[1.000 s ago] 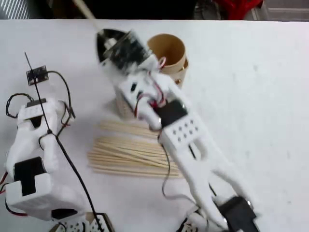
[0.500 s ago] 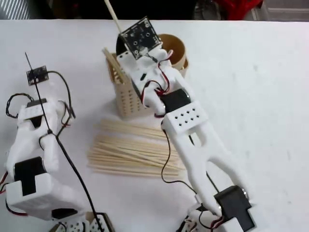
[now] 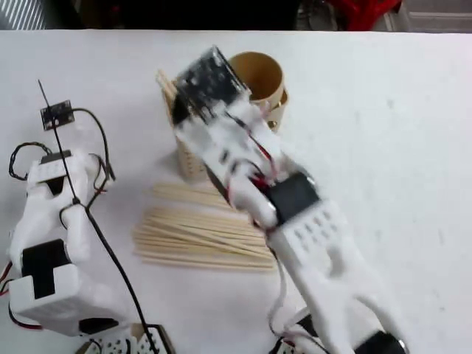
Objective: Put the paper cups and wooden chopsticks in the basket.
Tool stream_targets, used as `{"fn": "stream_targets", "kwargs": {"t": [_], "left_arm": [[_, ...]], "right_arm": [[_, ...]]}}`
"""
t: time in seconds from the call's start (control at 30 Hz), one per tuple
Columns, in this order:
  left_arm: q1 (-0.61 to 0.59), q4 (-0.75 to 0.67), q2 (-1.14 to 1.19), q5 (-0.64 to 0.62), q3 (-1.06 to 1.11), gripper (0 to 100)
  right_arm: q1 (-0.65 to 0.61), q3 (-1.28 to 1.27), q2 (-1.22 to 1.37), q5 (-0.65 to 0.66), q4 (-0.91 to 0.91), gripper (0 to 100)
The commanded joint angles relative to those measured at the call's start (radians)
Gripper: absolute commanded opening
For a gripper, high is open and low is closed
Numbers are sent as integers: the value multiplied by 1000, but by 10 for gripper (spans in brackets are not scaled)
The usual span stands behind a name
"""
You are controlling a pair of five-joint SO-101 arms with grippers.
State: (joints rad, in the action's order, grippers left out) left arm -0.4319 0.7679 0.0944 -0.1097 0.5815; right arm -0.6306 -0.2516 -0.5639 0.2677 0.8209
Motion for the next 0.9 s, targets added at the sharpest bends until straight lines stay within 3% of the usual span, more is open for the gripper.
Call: {"fn": "stream_targets", "kwargs": {"t": [0.0,0.13,0.23,0.53,0.87], "left_arm": [[12,-20,-2,-8,-9,169],[13,-20,-2,-8,-9,169],[10,-18,-2,-8,-9,169],[8,-18,-2,-8,-9,169],[13,-17,-2,-8,-9,169]], "right_arm": [[-12,11,-153,15,263,88],[-50,-15,-99,140,467,111],[-110,-127,4,250,510,148],[-150,-470,277,399,87,162],[-193,-483,504,396,-61,153]]}}
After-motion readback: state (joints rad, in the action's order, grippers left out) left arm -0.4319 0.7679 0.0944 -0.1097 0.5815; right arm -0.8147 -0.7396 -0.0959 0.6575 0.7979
